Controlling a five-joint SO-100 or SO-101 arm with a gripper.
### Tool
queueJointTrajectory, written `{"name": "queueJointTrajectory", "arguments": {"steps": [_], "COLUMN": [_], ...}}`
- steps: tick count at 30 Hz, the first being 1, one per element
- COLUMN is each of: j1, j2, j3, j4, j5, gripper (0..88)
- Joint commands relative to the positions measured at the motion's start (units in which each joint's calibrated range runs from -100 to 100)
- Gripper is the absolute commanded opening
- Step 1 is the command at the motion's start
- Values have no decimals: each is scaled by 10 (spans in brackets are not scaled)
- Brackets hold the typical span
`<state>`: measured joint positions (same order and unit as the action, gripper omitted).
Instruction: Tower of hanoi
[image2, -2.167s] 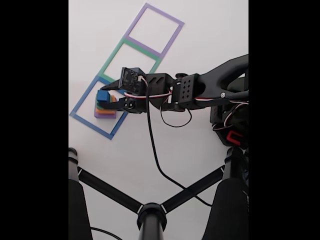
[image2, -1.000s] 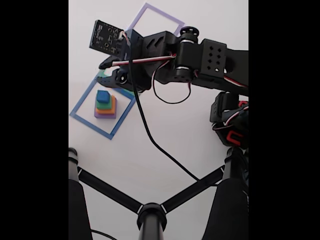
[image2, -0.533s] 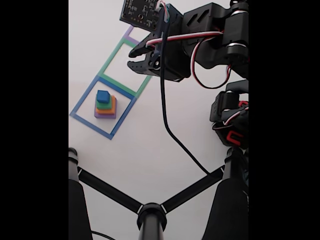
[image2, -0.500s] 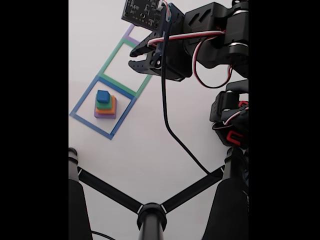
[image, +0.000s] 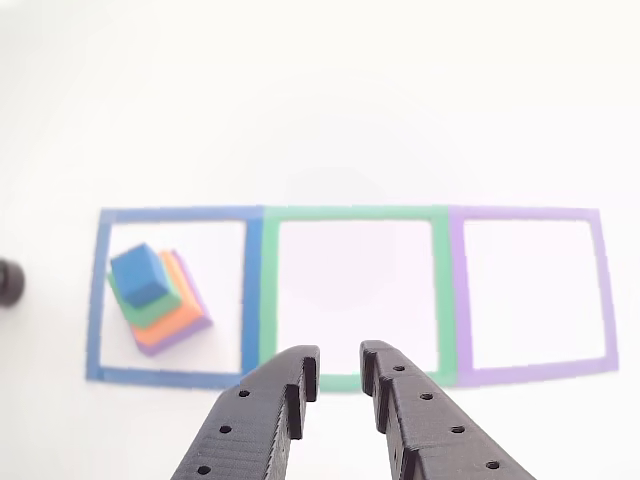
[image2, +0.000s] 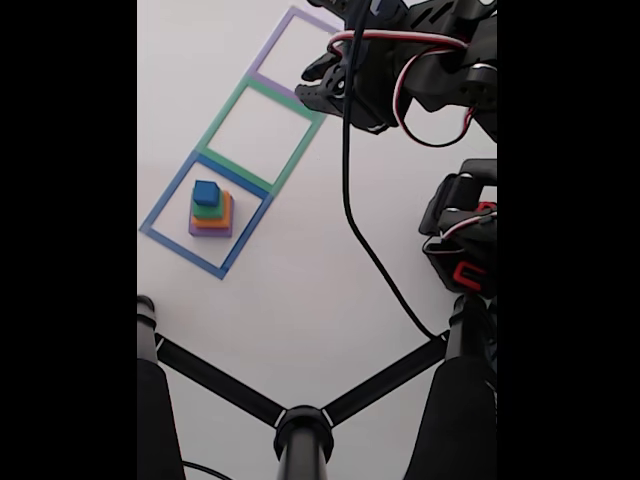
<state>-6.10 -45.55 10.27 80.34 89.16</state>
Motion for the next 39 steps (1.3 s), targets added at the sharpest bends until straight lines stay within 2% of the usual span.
{"name": "queueJointTrajectory", "arguments": {"steps": [1,3,5,6,7,8,9,13,19,24,27,30,33,39], "j1": [25,37,55,63,69,74,77,88,97,99,100,100,99,99], "j2": [-45,-73,-107,-129,-145,-165,-183,-267,-400,-467,-496,-542,-544,-544], "j3": [38,82,132,165,190,224,257,392,539,622,681,726,762,812], "j4": [-56,-92,-111,-126,-134,-148,-168,-238,-257,-275,-329,-340,-361,-373], "j5": [-208,-392,-447,-506,-518,-553,-609,-750,-892,-1053,-1145,-1217,-1270,-1338], "gripper": [0,0,0,0,0,0,0,0,0,0,0,0,0,0]}}
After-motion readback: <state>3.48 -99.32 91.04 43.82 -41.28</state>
